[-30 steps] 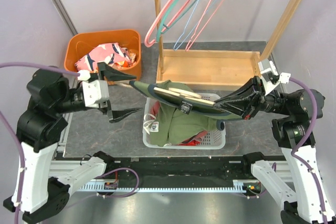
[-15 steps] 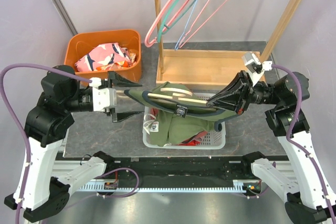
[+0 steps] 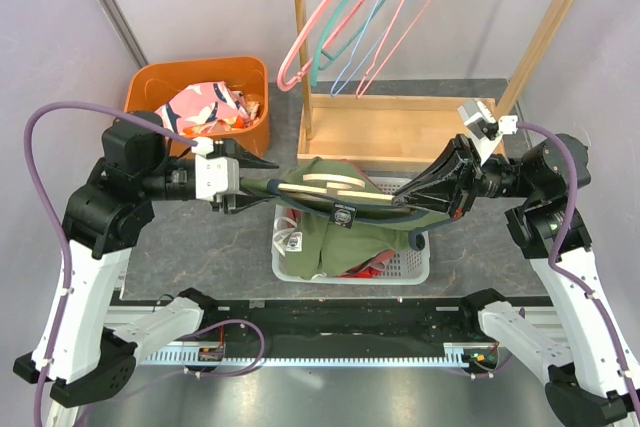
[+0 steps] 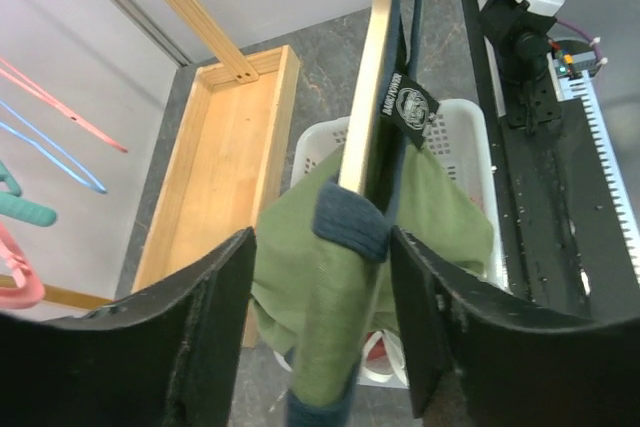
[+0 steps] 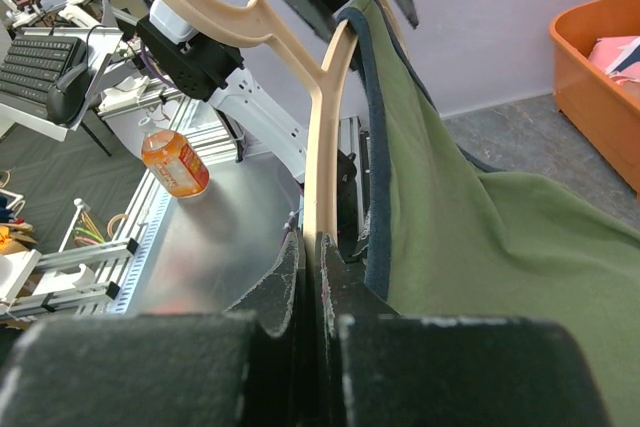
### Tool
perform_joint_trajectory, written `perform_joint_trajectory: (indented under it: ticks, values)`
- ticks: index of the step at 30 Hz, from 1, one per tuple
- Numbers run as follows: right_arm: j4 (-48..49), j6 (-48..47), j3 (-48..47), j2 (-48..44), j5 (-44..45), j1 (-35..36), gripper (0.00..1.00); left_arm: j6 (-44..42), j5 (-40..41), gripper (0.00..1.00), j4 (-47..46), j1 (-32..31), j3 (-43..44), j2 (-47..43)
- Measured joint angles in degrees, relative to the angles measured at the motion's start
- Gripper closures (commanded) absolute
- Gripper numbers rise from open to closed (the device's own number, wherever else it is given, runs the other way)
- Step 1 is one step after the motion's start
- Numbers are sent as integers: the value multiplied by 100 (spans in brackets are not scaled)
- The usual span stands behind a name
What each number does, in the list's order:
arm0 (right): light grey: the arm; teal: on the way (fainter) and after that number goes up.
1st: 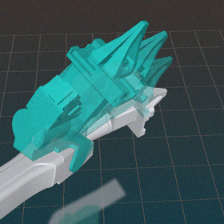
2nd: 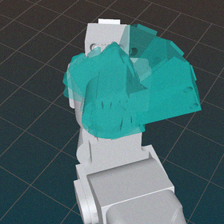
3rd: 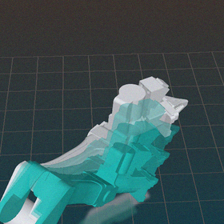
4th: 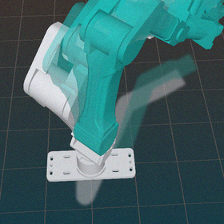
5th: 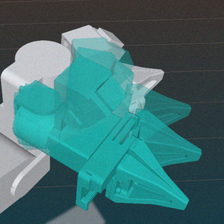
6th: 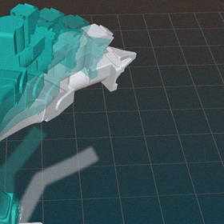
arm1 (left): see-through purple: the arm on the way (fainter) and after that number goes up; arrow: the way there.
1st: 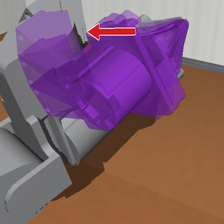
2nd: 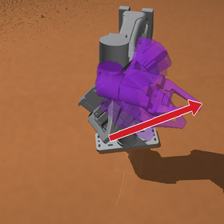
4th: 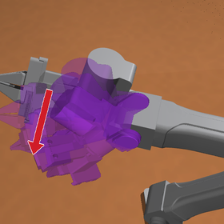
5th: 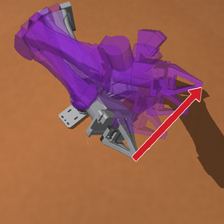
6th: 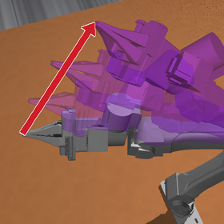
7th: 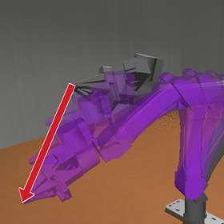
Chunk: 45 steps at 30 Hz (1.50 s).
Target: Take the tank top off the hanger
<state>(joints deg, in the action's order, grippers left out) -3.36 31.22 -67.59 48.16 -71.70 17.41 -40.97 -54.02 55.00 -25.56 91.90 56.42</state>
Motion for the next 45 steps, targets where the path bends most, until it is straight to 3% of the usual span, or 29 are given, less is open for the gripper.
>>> perform_joint_trajectory:
  ticks: [1,9,10,12,14,15,16,22,27,32,39,45]
  values:
    - [-17,0,-2,15,0,0,100,-4,-9,58,-4,0,31,35]
    - [-44,-66,-81,205,42,11,100,-37,-52,89,190,-2,35,39]
    - [-48,-87,-111,234,61,11,91,-48,-63,96,243,-7,28,24]
    - [-76,-133,-179,310,68,11,63,-59,-68,98,280,-7,7,2]
    - [-188,-243,-334,417,219,35,59,-55,-68,98,284,-7,-28,-31]
    - [-275,-385,-492,496,337,39,49,-44,-57,98,286,-15,-52,-39]
    - [-382,-505,-636,560,481,42,45,-24,-44,98,280,-17,-74,-44]
    - [-927,-1340,-1279,531,2365,48,27,732,2,98,11,-17,-616,-177]
    - [-1268,-1829,-1043,-162,4052,48,24,1639,170,98,-293,-17,-1132,-238]
    - [-1670,-1982,-424,-1263,5125,48,25,2214,450,98,-673,-17,-1233,-234]
    - [-2052,-1464,1008,-2682,5370,48,24,2455,509,98,-922,-17,-1049,-210]
    - [-2065,-942,1886,-2675,5381,48,28,2509,494,98,-977,-13,-1021,-262]
